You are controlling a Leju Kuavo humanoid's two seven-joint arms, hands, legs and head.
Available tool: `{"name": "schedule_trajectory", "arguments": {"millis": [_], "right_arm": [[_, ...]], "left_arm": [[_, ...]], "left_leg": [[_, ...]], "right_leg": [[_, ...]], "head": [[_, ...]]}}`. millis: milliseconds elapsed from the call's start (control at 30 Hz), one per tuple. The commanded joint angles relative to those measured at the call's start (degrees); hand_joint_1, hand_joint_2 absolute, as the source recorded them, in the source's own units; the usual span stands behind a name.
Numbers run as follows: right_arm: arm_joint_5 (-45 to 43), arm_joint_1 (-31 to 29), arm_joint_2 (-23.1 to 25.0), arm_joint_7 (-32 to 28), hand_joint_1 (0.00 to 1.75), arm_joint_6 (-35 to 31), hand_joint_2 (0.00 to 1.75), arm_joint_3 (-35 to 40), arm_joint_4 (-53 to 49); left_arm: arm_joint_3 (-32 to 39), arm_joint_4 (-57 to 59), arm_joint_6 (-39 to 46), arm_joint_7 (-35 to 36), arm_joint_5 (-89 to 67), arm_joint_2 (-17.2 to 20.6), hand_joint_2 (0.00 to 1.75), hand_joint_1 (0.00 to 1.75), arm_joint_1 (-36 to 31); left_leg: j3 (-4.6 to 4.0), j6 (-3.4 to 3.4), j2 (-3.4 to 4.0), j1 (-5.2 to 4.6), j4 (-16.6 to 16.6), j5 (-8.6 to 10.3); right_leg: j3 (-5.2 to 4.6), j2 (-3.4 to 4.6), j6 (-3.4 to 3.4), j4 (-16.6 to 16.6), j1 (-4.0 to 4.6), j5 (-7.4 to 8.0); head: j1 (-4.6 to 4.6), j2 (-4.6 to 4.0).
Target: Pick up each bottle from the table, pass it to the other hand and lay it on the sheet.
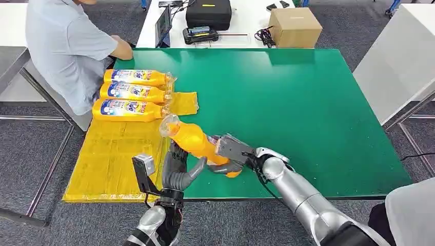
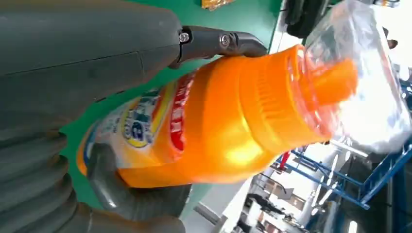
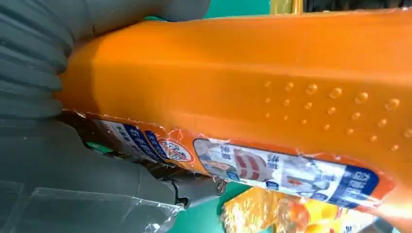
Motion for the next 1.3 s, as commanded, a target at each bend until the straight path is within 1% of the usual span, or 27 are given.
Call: {"name": "schedule_trajectory", "arguments": {"millis": [33, 67, 100, 200, 400, 467, 500, 667, 700, 733, 767, 800, 833, 867, 900, 1100, 1133, 1167, 1200, 1233, 1267, 1300], "right_arm": [[-1.4, -4.7, 2.5, -0.5, 1.73, 0.9, 1.75, 7.2, 5.9], [-1.5, -4.8, 2.6, -0.5, 1.71, 0.9, 1.75, 7.3, 5.8], [-1.6, -4.9, 2.5, -0.5, 1.75, 1.2, 1.75, 7.6, 5.7], [-2.1, -5.0, 2.4, -0.8, 1.75, 1.5, 1.75, 8.2, 5.2], [-3.4, -4.8, 2.6, -0.4, 1.75, 0.9, 1.75, 8.7, 4.7], [-3.6, -4.8, 2.6, -0.4, 1.75, 0.8, 1.75, 8.7, 4.7], [-4.1, -4.8, 2.6, -0.6, 1.73, 0.9, 1.75, 8.6, 4.8], [-4.8, -4.8, 2.5, -0.6, 1.75, 0.7, 1.75, 8.5, 4.6], [-4.9, -4.7, 2.4, -0.6, 1.71, 0.8, 1.75, 8.5, 4.5], [-5.2, -4.6, 2.2, -0.5, 1.61, 0.6, 1.75, 8.3, 4.5], [-5.2, -4.5, 2.1, -0.5, 1.61, 0.6, 1.75, 8.3, 4.6], [-5.2, -4.4, 2.1, -0.4, 1.31, 0.1, 1.75, 8.2, 4.7], [-5.2, -4.1, 2.1, -0.3, 0.37, -0.7, 1.75, 7.9, 5.1], [-5.1, -3.9, 2.0, -0.2, 0.1, -1.1, 1.75, 7.8, 5.4], [-4.9, -3.7, 2.1, -0.3, 0.0, -1.9, 1.75, 7.6, 5.6], [-4.1, -2.0, 2.3, 0.2, 0.0, -5.0, 1.75, 6.1, 7.8], [-3.9, -0.7, 2.1, 1.0, 0.0, -7.1, 1.75, 5.0, 8.5], [-3.2, 0.0, 1.9, 0.6, 0.0, -7.9, 1.75, 4.4, 8.7], [-3.1, 0.2, 1.8, 0.5, 0.0, -7.8, 1.75, 4.5, 8.8], [-3.0, 0.2, 1.7, 0.4, 0.0, -7.8, 1.75, 4.5, 8.8], [-3.0, 0.2, 1.7, 0.4, 0.0, -7.8, 1.75, 4.5, 8.8], [-3.0, 0.2, 1.7, 0.4, 0.0, -7.8, 1.75, 4.4, 8.8]], "left_arm": [[0.5, 6.9, -3.0, 1.5, 1.3, -0.4, 1.75, 0.0, -3.8], [0.3, 7.2, -3.0, 1.5, 1.3, -0.6, 1.75, 0.0, -3.6], [0.0, 8.2, -3.2, 1.6, 1.4, -0.7, 1.75, 0.0, -4.1], [0.4, 10.2, -3.5, 2.5, 2.7, -1.2, 1.75, 0.0, -4.8], [-0.1, 10.0, -4.8, 1.7, 2.9, -0.8, 1.75, 0.0, -5.0], [-0.2, 9.8, -4.9, 1.7, 2.9, -0.8, 1.75, 0.0, -4.9], [-0.9, 9.2, -5.1, 1.0, 2.1, -0.6, 1.75, 1.75, -4.7], [-1.0, 8.7, -3.9, -0.7, 0.9, -1.0, 1.75, 1.75, -4.6], [-0.9, 8.4, -4.0, -0.7, 1.0, -0.9, 1.75, 1.75, -4.6], [-0.3, 7.8, -3.5, -1.1, 1.1, -0.9, 1.75, 1.75, -4.3], [-0.3, 7.8, -3.6, -1.0, 1.1, -0.8, 1.75, 1.75, -4.4], [-0.3, 7.4, -3.1, -1.7, 0.7, -0.7, 1.75, 1.75, -4.3], [0.5, 6.2, -1.9, -2.5, 0.4, -0.6, 1.75, 1.75, -4.0], [0.6, 5.7, -1.6, -2.9, 0.1, -0.5, 1.75, 1.75, -4.0], [0.9, 4.4, -0.8, -3.3, -0.4, -0.4, 1.75, 1.75, -3.6], [2.3, 0.8, 1.9, -3.6, -1.8, 0.2, 1.75, 1.75, -2.3], [2.7, 0.4, 4.7, -4.5, -3.3, 0.2, 1.75, 1.75, -2.0], [3.1, -0.2, 5.7, -5.1, -3.9, 0.2, 1.75, 1.75, -1.6], [3.1, -0.3, 5.7, -5.1, -3.9, 0.2, 1.75, 1.75, -1.6], [3.2, -0.3, 5.6, -5.1, -3.9, 0.3, 1.75, 1.75, -1.5], [3.2, -0.3, 5.6, -5.1, -3.9, 0.3, 1.75, 1.75, -1.5], [3.1, -0.3, 5.7, -5.1, -3.9, 0.3, 1.75, 1.75, -1.5]], "left_leg": [[0.15, -0.09, 0.09, 0.03, 0.0, -0.05], [0.1, -0.08, 0.09, 0.02, 0.0, -0.04], [0.19, -0.12, 0.06, 0.04, 0.0, -0.08], [0.08, -0.05, 0.05, 0.0, 0.0, -0.02], [0.19, -0.13, 0.13, 0.07, 0.0, -0.11], [0.07, -0.07, 0.01, 0.01, 0.0, -0.02], [0.18, -0.12, 0.1, 0.06, 0.0, -0.11], [0.08, -0.08, 0.04, 0.02, 0.0, -0.04], [0.05, -0.06, 0.02, 0.02, 0.0, -0.02], [0.14, -0.1, 0.07, 0.04, 0.1, -0.09], [0.09, -0.08, 0.03, 0.03, 0.0, -0.05], [0.13, -0.12, 0.07, 0.07, 0.1, -0.09], [0.13, -0.1, 0.05, 0.05, 0.0, -0.06], [0.09, -0.08, 0.02, 0.04, 0.0, -0.04], [0.07, -0.07, 0.03, 0.01, 0.0, -0.03], [0.09, -0.06, 0.02, 0.04, 0.0, -0.02], [0.24, -0.12, 0.01, 0.09, 0.0, -0.08], [0.15, -0.07, -0.06, 0.05, -0.1, -0.02], [0.11, -0.06, -0.04, 0.03, 0.0, -0.02], [0.28, -0.11, -0.02, 0.09, -0.1, -0.08], [0.11, -0.05, -0.01, 0.03, 0.0, -0.02], [0.27, -0.12, 0.0, 0.09, 0.0, -0.11]], "right_leg": [[0.12, 0.07, -0.11, 0.0, 0.04, -0.03], [0.06, 0.07, -0.1, 0.0, 0.03, -0.02], [0.17, 0.02, -0.14, 0.0, 0.06, -0.07], [0.04, 0.04, -0.06, 0.0, 0.0, -0.01], [0.15, 0.09, -0.15, 0.0, 0.08, -0.06], [0.05, 0.0, -0.08, 0.0, 0.02, -0.02], [0.14, 0.07, -0.15, 0.0, 0.07, -0.07], [0.06, 0.02, -0.09, 0.0, 0.03, -0.03], [0.03, 0.01, -0.07, 0.0, 0.02, -0.01], [0.12, 0.05, -0.12, 0.0, 0.05, -0.06], [0.07, 0.01, -0.1, 0.0, 0.03, -0.04], [0.11, 0.04, -0.14, 0.0, 0.08, -0.06], [0.11, 0.02, -0.12, 0.0, 0.06, -0.04], [0.08, 0.0, -0.1, 0.0, 0.05, -0.03], [0.05, 0.01, -0.08, 0.0, 0.02, -0.02], [0.07, 0.0, -0.07, -0.1, 0.04, -0.01], [0.24, -0.03, -0.14, -0.1, 0.1, -0.06], [0.16, -0.07, -0.08, -0.1, 0.05, -0.03], [0.1, -0.04, -0.08, -0.1, 0.03, -0.02], [0.29, -0.04, -0.14, -0.1, 0.1, -0.06], [0.09, -0.02, -0.07, -0.1, 0.03, -0.02], [0.28, -0.03, -0.15, -0.1, 0.1, -0.09]], "head": [[0.02, 0.0], [-0.02, 0.0], [0.0, 0.0], [-0.02, 0.0], [0.0, 0.0], [0.02, 0.0], [-0.02, 0.0], [0.0, 0.0], [0.0, 0.0], [0.0, 0.0], [0.0, 0.0], [0.0, 0.0], [0.0, 0.0], [0.02, 0.0], [0.0, 0.0], [0.0, 0.0], [0.0, 0.0], [0.02, 0.0], [0.02, 0.0], [-0.02, 0.0], [0.02, 0.0], [0.0, 0.0]]}}
